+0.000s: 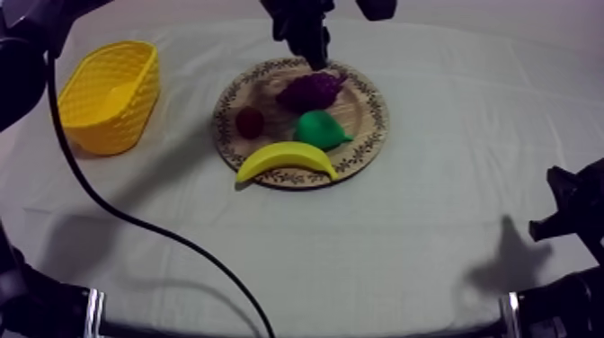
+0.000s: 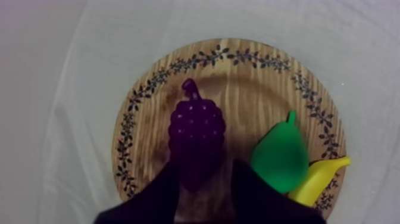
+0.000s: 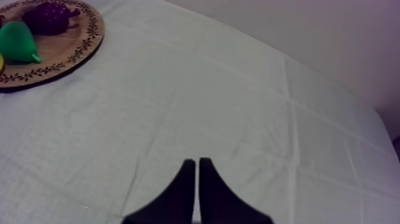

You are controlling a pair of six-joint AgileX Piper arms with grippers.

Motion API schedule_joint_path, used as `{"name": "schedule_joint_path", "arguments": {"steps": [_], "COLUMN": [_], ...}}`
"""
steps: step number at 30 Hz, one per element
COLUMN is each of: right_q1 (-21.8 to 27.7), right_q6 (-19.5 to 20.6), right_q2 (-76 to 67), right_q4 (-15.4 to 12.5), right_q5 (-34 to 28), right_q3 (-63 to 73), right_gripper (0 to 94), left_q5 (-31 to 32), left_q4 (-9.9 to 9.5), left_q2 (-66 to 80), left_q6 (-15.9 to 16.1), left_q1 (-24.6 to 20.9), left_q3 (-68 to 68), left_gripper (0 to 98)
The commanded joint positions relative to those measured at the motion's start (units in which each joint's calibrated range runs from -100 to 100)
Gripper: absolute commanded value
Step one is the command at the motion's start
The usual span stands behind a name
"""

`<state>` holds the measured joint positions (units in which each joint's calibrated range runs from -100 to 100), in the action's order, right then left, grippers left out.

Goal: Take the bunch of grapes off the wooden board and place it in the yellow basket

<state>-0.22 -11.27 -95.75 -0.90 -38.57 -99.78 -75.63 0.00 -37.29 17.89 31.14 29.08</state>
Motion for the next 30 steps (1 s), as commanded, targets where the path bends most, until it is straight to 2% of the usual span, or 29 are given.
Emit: {"name": "schedule_joint_path", "arguments": {"steps": [1, 6, 13, 30], "right_q1": [0.0, 0.0, 0.0, 0.0], "right_q6": [0.0, 0.0, 0.0, 0.0], "right_q2": [0.0, 0.0, 0.0, 0.0], "right_q4": [0.0, 0.0, 0.0, 0.0], "right_q5": [0.0, 0.0, 0.0, 0.0], "right_q3": [0.0, 0.0, 0.0, 0.0], "right_gripper": [0.3, 0.3, 0.3, 0.3], "left_q5": [-0.1, 0.1, 1.6, 2.0], "left_q4": [-0.47, -1.08, -1.23, -0.27], "left_q2": [0.1, 0.7, 0.5, -12.6], "left_q6": [-0.2, -0.8, -1.5, -0.4], "left_q1": [0.1, 0.6, 0.8, -1.1], "left_q3": [-0.2, -1.3, -3.1, 3.8], "left_gripper": [52.8, 64.2, 72.9, 74.5]}}
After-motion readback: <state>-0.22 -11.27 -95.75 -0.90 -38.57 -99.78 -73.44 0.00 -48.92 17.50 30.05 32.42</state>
